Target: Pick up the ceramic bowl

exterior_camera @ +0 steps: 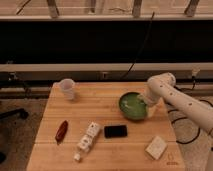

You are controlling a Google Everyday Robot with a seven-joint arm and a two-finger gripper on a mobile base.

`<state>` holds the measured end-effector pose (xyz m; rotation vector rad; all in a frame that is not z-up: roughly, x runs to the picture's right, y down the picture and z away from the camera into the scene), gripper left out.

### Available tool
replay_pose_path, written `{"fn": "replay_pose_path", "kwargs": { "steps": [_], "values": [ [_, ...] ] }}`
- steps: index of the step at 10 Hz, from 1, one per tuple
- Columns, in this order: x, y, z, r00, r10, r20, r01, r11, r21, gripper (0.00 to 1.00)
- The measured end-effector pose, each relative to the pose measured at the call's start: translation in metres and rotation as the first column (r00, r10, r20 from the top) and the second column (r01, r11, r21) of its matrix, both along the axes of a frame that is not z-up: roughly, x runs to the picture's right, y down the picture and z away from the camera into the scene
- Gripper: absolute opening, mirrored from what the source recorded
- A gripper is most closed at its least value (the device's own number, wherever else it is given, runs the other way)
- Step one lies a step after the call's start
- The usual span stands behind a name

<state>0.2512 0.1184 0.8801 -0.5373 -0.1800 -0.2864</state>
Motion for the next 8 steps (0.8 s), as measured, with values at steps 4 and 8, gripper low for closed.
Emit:
{"fn": "replay_pose_path", "kwargs": {
  "steps": [4, 8],
  "values": [
    [-0.006, 0.011, -0.014, 0.997, -0.056, 0.054, 0.057, 0.9978, -0.032, 0.80],
    [0.000, 0.027, -0.017, 0.993, -0.070, 0.092, 0.077, 0.9939, -0.078, 0.80]
  ]
}}
